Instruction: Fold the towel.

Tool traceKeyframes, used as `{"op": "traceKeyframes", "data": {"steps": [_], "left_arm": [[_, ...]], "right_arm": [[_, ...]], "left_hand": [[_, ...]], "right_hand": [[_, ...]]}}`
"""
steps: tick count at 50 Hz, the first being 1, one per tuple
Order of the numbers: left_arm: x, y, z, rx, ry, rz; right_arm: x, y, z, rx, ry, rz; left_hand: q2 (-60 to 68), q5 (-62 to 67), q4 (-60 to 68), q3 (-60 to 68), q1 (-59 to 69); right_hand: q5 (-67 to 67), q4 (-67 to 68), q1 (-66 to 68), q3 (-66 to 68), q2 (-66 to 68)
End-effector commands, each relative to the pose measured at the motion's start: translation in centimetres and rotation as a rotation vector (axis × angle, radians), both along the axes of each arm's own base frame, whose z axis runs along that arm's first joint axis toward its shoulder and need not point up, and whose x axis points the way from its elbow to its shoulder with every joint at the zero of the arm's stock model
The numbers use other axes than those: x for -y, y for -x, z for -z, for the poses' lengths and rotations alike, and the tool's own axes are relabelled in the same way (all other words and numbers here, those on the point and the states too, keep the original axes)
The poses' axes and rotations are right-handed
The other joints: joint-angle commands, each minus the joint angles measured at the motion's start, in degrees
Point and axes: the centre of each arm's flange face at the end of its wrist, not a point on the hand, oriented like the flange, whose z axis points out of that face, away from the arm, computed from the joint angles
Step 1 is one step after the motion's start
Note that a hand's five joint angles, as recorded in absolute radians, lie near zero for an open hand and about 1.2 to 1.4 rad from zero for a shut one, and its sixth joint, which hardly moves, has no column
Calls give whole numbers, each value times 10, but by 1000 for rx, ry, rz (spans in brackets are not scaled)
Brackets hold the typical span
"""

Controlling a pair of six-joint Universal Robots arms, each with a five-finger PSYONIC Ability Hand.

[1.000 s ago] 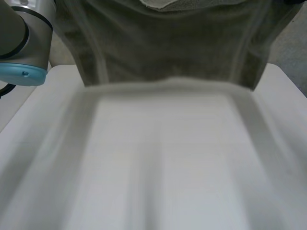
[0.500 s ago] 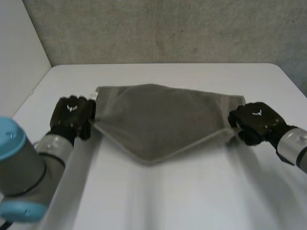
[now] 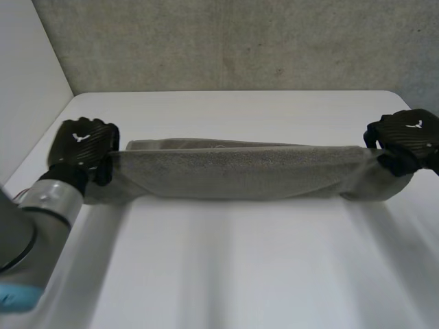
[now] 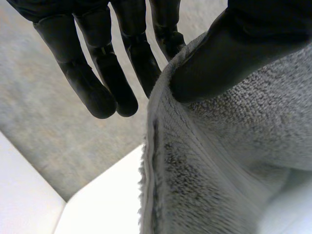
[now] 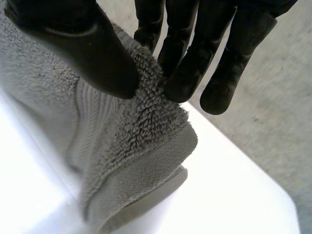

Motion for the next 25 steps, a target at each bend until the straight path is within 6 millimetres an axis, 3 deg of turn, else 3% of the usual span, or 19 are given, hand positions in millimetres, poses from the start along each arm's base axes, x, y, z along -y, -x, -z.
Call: {"op": "traceKeyframes", "data": {"steps": [1,3,4,6,8,11,16,23,24,25], "left_arm": [[53,25,33,102,-8,31],[79,37,41,140,31,38],[79,37,41,140,31,38],[91,42,45,149,46,40],[115,51,53,146,75,44],[131,60,63,144,85,51],[151,70,76,144,82,56],[168,76,88,138,86,52],[169,77,91,139,76,53],[169,77,92,141,66,54]], "right_arm": [[40,-23,29,-24,-55,-15],[61,-39,45,-52,-62,4],[61,-39,45,-53,-62,4],[79,-49,57,-72,-49,27],[89,-50,62,-76,-40,39],[100,-52,68,-75,-30,49],[127,-71,96,-65,-3,66],[147,-79,103,-80,57,136],[149,-81,102,-79,70,147],[149,-81,102,-79,71,147]], "left_hand": [[-65,-169,-67,-86,-28],[-65,-169,-67,-86,-28],[-65,-169,-67,-86,-28],[-65,-169,-67,-86,-28],[-65,-169,-67,-86,-28],[-65,-169,-67,-86,-28],[-65,-169,-67,-86,-28],[-65,-169,-67,-86,-28],[-65,-169,-67,-86,-28],[-263,-367,-265,-284,-226]], "right_hand": [[32,28,29,35,47],[32,28,29,35,47],[32,28,29,35,47],[32,28,29,35,47],[32,28,29,35,47],[32,28,29,35,47],[32,28,29,35,47],[32,28,29,35,47],[-86,-90,-88,-83,-71],[-87,-91,-90,-84,-72]]}}
